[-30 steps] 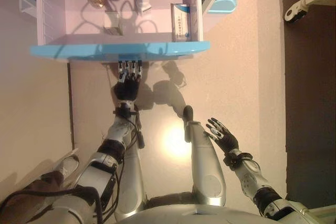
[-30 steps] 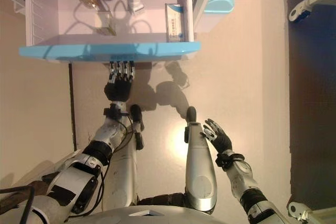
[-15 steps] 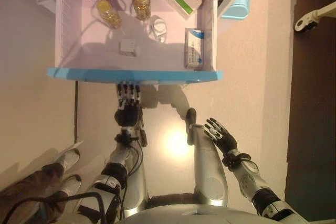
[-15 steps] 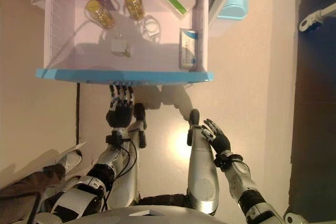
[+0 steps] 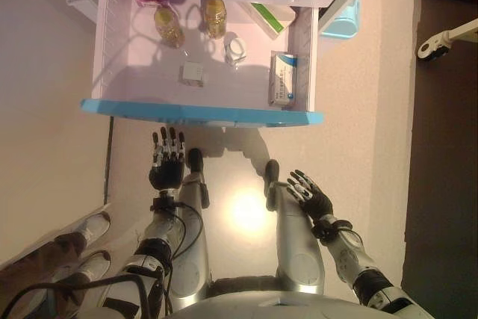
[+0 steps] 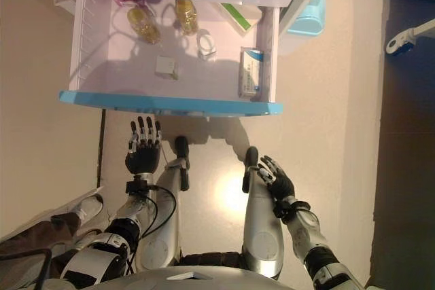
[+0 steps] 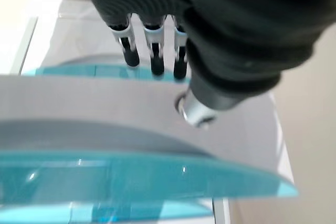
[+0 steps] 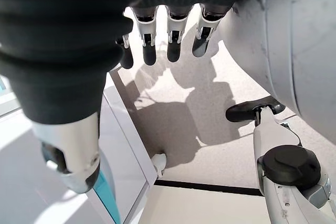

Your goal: Open the drawer and pick up the medicine

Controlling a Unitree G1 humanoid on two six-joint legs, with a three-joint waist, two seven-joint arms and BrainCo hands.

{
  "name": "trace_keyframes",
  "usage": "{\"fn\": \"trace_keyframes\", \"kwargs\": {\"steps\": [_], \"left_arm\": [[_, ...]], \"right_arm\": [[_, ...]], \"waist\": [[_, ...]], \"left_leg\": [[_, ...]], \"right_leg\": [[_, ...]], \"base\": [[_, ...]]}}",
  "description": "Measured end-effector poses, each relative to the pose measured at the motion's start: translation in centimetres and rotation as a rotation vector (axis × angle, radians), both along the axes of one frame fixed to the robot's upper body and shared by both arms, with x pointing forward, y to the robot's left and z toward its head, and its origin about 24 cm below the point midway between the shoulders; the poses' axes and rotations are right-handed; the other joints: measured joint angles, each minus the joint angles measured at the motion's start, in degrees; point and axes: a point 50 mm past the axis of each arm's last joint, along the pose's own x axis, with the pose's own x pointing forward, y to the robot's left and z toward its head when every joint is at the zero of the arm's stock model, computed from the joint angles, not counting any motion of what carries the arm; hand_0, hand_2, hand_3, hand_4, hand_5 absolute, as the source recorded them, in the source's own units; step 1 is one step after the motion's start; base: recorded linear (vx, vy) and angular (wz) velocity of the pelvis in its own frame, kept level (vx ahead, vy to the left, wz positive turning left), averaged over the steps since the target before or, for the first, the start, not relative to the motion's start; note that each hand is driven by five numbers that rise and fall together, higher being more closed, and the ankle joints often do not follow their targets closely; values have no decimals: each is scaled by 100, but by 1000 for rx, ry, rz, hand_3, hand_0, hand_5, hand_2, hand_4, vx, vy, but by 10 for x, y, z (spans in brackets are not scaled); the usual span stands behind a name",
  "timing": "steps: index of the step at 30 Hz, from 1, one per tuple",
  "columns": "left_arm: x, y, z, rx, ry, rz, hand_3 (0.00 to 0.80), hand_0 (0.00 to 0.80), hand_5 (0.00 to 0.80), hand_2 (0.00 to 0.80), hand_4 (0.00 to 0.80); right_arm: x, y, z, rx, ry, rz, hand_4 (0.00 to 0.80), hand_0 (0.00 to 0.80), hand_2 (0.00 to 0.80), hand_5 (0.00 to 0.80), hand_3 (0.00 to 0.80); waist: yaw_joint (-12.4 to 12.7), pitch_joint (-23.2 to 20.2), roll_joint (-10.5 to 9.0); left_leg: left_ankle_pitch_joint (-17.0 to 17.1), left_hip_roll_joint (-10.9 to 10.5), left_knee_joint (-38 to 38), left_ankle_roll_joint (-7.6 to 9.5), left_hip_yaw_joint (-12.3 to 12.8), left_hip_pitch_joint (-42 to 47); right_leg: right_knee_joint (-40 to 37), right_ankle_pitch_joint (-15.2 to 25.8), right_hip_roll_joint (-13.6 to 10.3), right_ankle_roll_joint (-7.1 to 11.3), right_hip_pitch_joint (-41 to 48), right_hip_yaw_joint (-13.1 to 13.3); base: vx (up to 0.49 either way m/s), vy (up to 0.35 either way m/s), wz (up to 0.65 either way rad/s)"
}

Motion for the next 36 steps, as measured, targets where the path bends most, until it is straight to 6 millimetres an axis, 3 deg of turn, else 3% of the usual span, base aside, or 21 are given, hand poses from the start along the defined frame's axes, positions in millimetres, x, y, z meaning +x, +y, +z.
{"fn": "trace_keyframes", "kwargs": {"steps": [12, 22, 26, 29, 33, 36], "left_arm": [[1, 38, -23, 24, 483, 95, 0, 0, 0, 0, 0], [-21, 40, -45, 207, 714, 4, 0, 0, 0, 0, 0], [-43, 42, -57, 292, 756, -34, 0, 0, 0, 0, 0], [-68, 45, -66, 357, 794, -54, 0, 0, 0, 0, 0], [-89, 54, -70, 453, 830, -60, 0, 0, 0, 0, 0], [-94, 68, -66, 552, 853, -39, 0, 0, 0, 0, 0]], "right_arm": [[0, 4, -3, -2, 20, -8, 0, 0, 0, 0, 0], [-9, -18, -15, -113, 123, -218, 0, 0, 0, 0, 0], [-17, -40, -11, -148, 103, -417, 0, 0, 0, 0, 0], [-28, -67, -1, -166, 49, -602, 0, 0, 0, 0, 0], [-38, -96, 23, -225, -71, -762, 0, 0, 0, 0, 0], [-34, -106, 42, -267, -177, -812, 0, 0, 0, 0, 0]], "waist": [[-82, -36, -59], [-101, -37, -54], [-93, -39, -50], [-50, -38, -50], [19, -40, -52], [116, -45, -61]], "left_leg": [[-104, -29, 187, 53, 4, 71], [-99, -25, 144, 47, 3, 161], [-94, -21, 22, 40, 0, 232], [-83, -12, -83, 24, -4, 392], [-81, -11, -157, 22, -7, 545], [-86, -23, -214, 26, -2, 616]], "right_leg": [[132, -31, -51, 47, 118, 16], [126, -31, -48, 47, 186, 18], [39, -31, -42, 45, 251, -12], [-97, -24, -32, 38, 436, -56], [-310, -5, -56, 68, 722, -192], [-426, 6, -76, 82, 845, -248]], "base": [[-12, 23, 1], [-4, -10, 0], [-7, -78, 2], [16, -81, 3], [18, -52, 12], [26, -28, 9]]}}
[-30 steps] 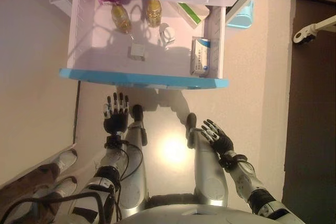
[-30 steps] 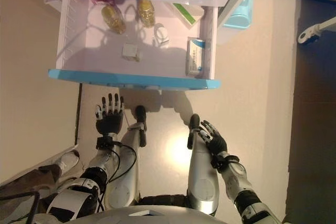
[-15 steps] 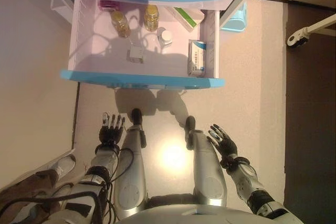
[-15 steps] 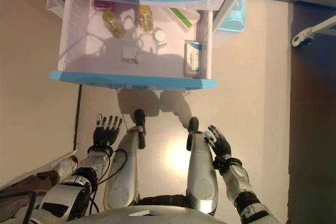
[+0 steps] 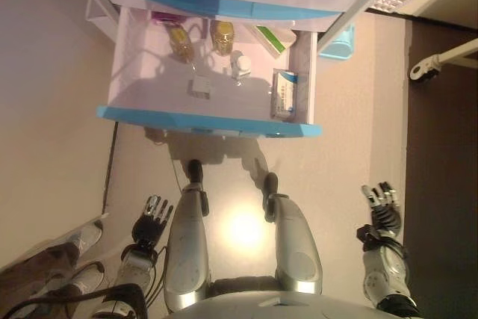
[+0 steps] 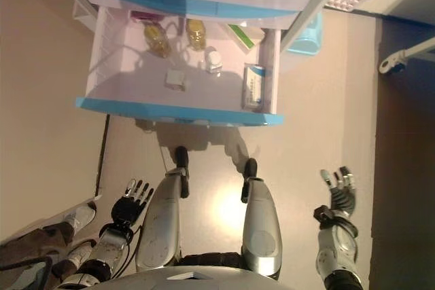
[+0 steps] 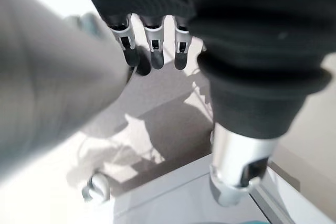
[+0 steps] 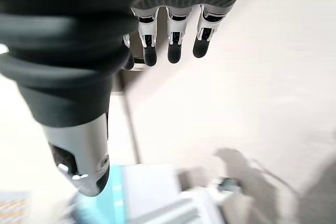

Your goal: Open the drawer and pick up the medicine

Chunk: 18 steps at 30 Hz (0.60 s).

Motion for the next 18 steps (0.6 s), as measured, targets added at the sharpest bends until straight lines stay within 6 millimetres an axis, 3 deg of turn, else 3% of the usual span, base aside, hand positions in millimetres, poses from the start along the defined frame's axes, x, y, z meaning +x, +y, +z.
{"fn": "trace_keyframes", "kwargs": {"steps": [2, 9, 14, 18], "left_arm": [[-3, 8, 1, 52, 15, -7, 0, 0, 0, 0, 0], [-39, 29, -5, 153, 105, 17, 0, 0, 0, 0, 0], [-62, 33, -13, 170, 180, 16, 0, 0, 0, 0, 0], [-68, 34, -15, 225, 206, -11, 0, 0, 0, 0, 0]], "right_arm": [[3, -1, 10, -35, -29, 4, 0, 0, 0, 0, 0], [20, -24, 98, -410, -267, 55, 0, 0, 0, 0, 0], [31, -12, 165, -739, -376, 197, 0, 0, 0, 0, 0], [40, -9, 193, -883, -376, 254, 0, 0, 0, 0, 0]], "waist": [[60, -1, -3], [60, -136, -113], [93, -352, -179], [213, -596, -188]], "left_leg": [[-5, -3, -26, 2, -6, 14], [-71, -31, -116, 65, 80, 274], [-99, -19, -132, 79, 122, 373], [-91, -16, -168, 91, 154, 388]], "right_leg": [[-71, 9, -17, 12, 70, -62], [-405, 126, -79, 82, 504, -180], [-461, 129, -150, 82, 660, -309], [-507, 141, -160, 87, 691, -336]], "base": [[50, -10, 10], [17, 19, 5], [14, 7, 5], [-9, -24, 4]]}}
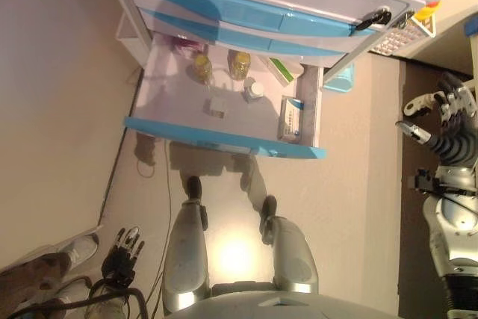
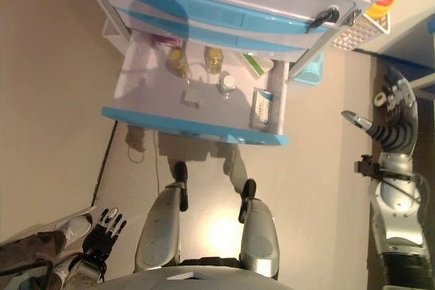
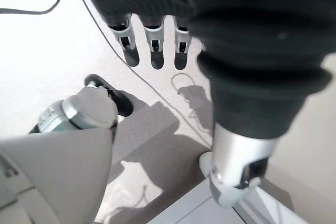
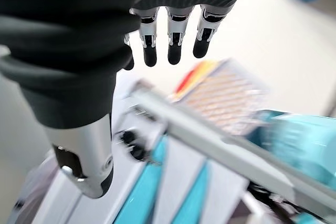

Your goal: Open the drawer and pick up the medicine

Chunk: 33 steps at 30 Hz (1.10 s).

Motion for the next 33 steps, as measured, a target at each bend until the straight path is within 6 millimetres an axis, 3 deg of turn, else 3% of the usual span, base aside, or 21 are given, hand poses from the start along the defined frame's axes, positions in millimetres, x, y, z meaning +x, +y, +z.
{"fn": "trace_keyframes", "kwargs": {"steps": [5, 13, 17, 25, 33], "left_arm": [[-2, -2, -2, 69, 62, -89, 0, 0, 0, 0, 0], [-4, 8, 2, 141, 110, -111, 0, 0, 0, 0, 0], [-2, 13, 4, 170, 122, -122, 0, 0, 0, 0, 0], [3, 17, 8, 194, 127, -156, 0, 0, 0, 0, 0], [9, 22, 14, 215, 102, -167, 0, 0, 0, 0, 0]], "right_arm": [[19, 7, 29, -110, 10, 37, 0, 0, 0, 0, 0], [44, 30, 53, -298, 92, 154, 0, 0, 0, 0, 0], [57, 44, 61, -391, 119, 202, 0, 0, 0, 0, 0], [79, 53, 62, -453, 187, 213, 0, 0, 0, 0, 0], [87, 56, 81, -539, 154, 183, 0, 0, 0, 0, 0]], "waist": [[114, -10, 2], [311, -8, 1], [380, -8, 0], [629, 35, 0], [622, 178, 32]], "left_leg": [[26, -11, -55, 30, 5, 43], [33, -41, -70, 38, -19, 49], [78, -121, -164, 71, -70, 43], [109, -213, -249, 117, -164, 53], [120, -206, -304, 101, -255, 21]], "right_leg": [[-95, 37, -2, 2, 94, -77], [-239, 54, -18, 26, 257, -255], [-232, 55, -96, 26, 271, -411], [-224, 56, -178, 24, 338, -570], [-412, 39, -121, -4, 364, -664]], "base": [[-2, -27, 6], [1, -19, 9], [5, -13, 12], [22, 3, 10], [11, 4, 1]]}}
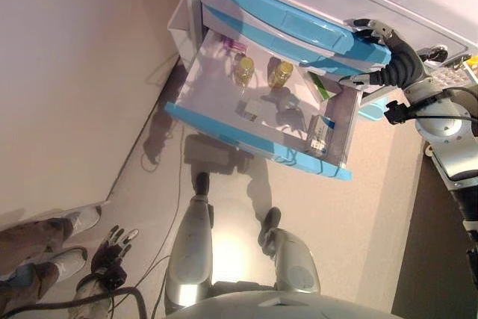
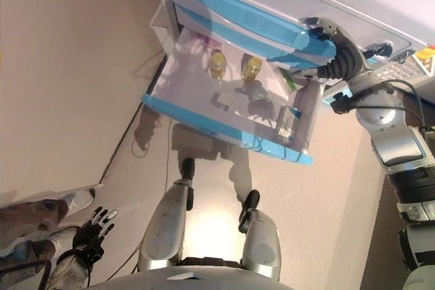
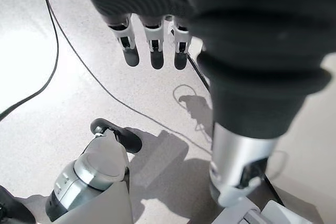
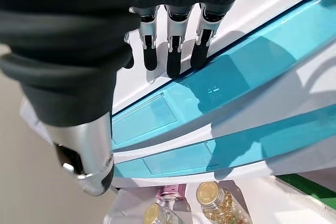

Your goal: Open the drawer and pick up the medicine

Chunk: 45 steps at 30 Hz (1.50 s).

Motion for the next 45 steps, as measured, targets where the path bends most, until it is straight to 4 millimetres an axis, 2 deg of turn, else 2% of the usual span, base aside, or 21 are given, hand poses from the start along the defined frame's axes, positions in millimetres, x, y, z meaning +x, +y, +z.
{"fn": "trace_keyframes", "kwargs": {"steps": [5, 10, 12, 15, 17, 22, 31, 36, 45], "left_arm": [[1, -1, 0, -2, -4, -3, 0, 0, 0, 0, 0], [11, -4, 4, -6, -41, -22, 0, 0, 0, 0, 0], [12, -5, 4, -7, -42, -29, 0, 0, 0, 0, 0], [13, -10, 3, -13, -35, -55, 0, 0, 0, 0, 0], [14, -12, 2, -18, -36, -59, 0, 0, 0, 0, 0], [16, -17, 2, -32, -50, -63, 0, 0, 0, 0, 0], [20, -22, 3, -38, -69, -66, 0, 0, 0, 0, 0], [20, -21, 2, -34, -64, -56, 0, 0, 0, 0, 0], [20, -22, 2, -35, -64, -49, 0, 0, 0, 0, 0]], "right_arm": [[8, 5, 10, -47, -11, 0, 0, 0, 0, 0, 0], [14, 23, 16, -115, -23, 55, 0, 0, 0, 0, 0], [16, 30, 8, -156, 3, 84, 0, 0, 0, 0, 0], [23, 27, -13, -210, 86, 51, 0, 0, 0, 0, 0], [23, 26, -18, -230, 100, 38, 0, 0, 0, 0, 0], [5, 57, -11, -286, 54, 177, 0, 0, 0, 0, 0], [-24, 93, 8, -350, -51, 326, 0, 0, 0, 0, 0], [-33, 95, 18, -386, -117, 310, 0, 0, 0, 0, 0], [-23, 85, 12, -407, -40, 206, 0, 0, 0, 0, 0]], "waist": [[28, 32, 51], [185, 148, 243], [257, 180, 298], [388, 247, 413], [420, 289, 469], [440, 297, 458], [366, 352, 343], [330, 382, 219], [325, 383, 192]], "left_leg": [[123, -17, -61, -54, -37, 25], [216, -107, -133, -40, -87, 37], [208, -122, -136, -62, -102, 33], [205, -152, -134, -28, -158, -43], [238, -198, -151, 3, -204, -92], [276, -275, -150, 31, -186, -179], [251, -275, -139, 53, -181, -177], [249, -210, -137, 55, -70, -179], [261, -206, -121, 45, -34, -244]], "right_leg": [[-32, 16, 7, 24, 25, -26], [-13, 44, -47, 67, 28, -71], [-3, 43, -61, 66, 32, -99], [34, 26, -86, 43, -1, -150], [49, 18, -121, 52, -30, -202], [83, 35, -194, 81, -135, -180], [108, 38, -198, 80, -135, -161], [170, 37, -181, 78, -215, -43], [157, 48, -177, 97, -301, -24]], "base": [[9, 5, 1], [-20, 29, 8], [-29, 33, 7], [-40, 31, 12], [-29, 23, 15], [-21, 15, 4], [0, 0, 0], [-3, 5, -10], [4, -3, -2]]}}
